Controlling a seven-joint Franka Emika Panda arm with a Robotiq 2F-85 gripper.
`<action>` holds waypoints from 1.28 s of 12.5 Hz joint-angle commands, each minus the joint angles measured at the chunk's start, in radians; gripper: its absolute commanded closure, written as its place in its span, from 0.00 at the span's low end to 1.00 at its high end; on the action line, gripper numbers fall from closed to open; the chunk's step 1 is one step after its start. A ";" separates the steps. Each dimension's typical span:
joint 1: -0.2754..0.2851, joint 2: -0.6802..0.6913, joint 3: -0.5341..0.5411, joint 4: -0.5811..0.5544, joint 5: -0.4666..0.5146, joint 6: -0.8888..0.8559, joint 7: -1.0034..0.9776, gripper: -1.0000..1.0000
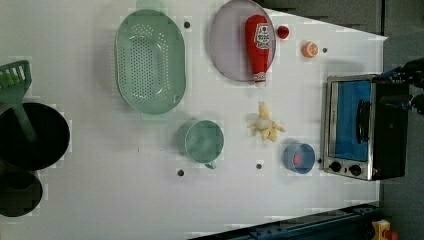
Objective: Pick Banana and place it in mug.
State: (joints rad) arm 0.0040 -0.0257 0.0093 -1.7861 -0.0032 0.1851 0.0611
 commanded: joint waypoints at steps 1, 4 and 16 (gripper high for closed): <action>-0.040 -0.320 -0.017 -0.147 0.009 -0.227 0.015 0.21; -0.040 -0.311 -0.017 -0.165 0.009 -0.225 0.015 0.00; -0.030 -0.086 0.000 -0.560 0.006 0.427 -0.197 0.00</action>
State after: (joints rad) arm -0.0296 -0.0519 0.0106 -2.3516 -0.0073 0.5781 -0.0528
